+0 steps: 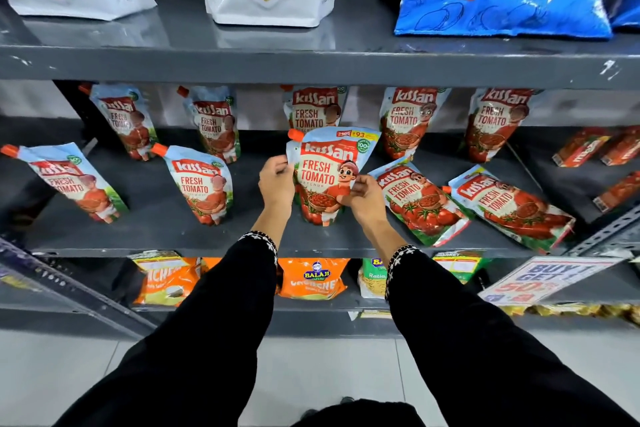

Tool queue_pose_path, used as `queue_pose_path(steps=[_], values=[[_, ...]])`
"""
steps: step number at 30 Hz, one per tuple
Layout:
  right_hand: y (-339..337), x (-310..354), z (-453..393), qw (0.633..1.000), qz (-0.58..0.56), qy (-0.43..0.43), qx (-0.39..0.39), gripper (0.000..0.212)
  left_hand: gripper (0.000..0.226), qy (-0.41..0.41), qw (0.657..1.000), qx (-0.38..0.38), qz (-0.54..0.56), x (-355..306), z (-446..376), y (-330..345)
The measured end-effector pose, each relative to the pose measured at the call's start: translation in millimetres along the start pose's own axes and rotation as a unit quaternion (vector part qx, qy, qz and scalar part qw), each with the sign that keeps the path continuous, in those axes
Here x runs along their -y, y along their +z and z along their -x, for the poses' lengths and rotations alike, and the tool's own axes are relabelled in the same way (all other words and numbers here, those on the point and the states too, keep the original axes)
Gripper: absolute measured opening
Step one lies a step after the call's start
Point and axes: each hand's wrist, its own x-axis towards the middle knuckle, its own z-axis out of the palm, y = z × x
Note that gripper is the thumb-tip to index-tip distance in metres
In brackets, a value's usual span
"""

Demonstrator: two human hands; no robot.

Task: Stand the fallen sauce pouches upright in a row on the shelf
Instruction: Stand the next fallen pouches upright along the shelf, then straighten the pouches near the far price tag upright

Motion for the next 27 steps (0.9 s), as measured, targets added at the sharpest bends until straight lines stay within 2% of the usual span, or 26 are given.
queue_pose_path(steps=[3,5,7,11,15,17,20,23,27], values=[[-13,-1,3,1.0,0.011,0.01,-0.014,0.059,0.011,-0.048,0.994,-0.092,0.023,-1,26,8],[-27,0,6,0.999,0.024,0.005,-0.042,0.055,0.012,-0.083,0.99,-0.1,0.045,3,42,20],[-44,-1,7,0.996,0.043,-0.006,-0.075,0.049,0.012,-0.101,0.99,-0.076,0.057,11,55,38],[-85,1,9,0.985,0.106,-0.039,-0.131,0.041,0.031,-0.112,0.994,0.0,0.009,20,79,80],[-138,3,1,0.96,0.22,-0.06,-0.162,0.033,0.029,-0.131,0.988,0.066,-0.049,22,103,120],[-150,4,-5,0.951,0.269,-0.036,-0.145,0.034,0.031,-0.145,0.983,0.09,-0.068,21,108,130],[-181,-1,-26,0.937,0.342,0.035,-0.063,0.036,0.038,-0.216,0.971,0.083,-0.058,22,119,161],[-192,-9,-45,0.932,0.355,0.069,0.028,0.035,0.04,-0.248,0.966,0.073,-0.02,26,117,178],[-205,-18,-76,0.934,0.34,0.081,0.073,0.031,0.043,-0.254,0.966,0.038,0.003,29,113,198]])
